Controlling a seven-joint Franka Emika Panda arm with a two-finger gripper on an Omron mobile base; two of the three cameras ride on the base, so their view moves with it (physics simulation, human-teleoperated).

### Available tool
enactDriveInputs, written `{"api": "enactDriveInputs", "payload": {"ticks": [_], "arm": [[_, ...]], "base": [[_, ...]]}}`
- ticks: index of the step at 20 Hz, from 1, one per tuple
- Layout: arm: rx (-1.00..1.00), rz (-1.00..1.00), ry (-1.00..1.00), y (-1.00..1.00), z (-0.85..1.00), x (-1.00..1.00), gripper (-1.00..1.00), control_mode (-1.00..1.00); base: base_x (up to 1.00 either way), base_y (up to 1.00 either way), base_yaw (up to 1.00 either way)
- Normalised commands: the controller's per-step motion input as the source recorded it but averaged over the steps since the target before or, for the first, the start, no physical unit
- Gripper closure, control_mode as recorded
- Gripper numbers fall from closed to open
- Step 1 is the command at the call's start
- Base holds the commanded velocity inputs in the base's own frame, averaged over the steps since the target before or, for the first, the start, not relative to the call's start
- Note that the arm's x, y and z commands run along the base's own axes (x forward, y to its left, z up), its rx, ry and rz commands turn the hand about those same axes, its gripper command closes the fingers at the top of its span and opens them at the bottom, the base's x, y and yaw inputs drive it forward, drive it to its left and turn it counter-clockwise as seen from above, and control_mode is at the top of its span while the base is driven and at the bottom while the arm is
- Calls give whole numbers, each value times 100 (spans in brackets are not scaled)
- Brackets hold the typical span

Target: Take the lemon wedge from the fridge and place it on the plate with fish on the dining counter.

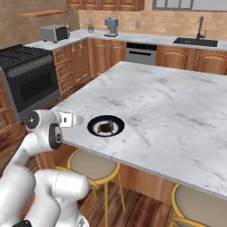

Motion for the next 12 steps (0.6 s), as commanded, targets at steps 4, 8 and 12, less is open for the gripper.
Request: {"api": "enactDriveInputs", "payload": {"ticks": [4,8,12], "arm": [[-18,-25,-50,0,21,-100,-100,-100],[0,-21,-14,-12,1,-49,-100,-100],[-7,1,-13,13,2,-39,-100,-100]], "base": [[0,0,0],[0,0,0],[0,0,0]]}}
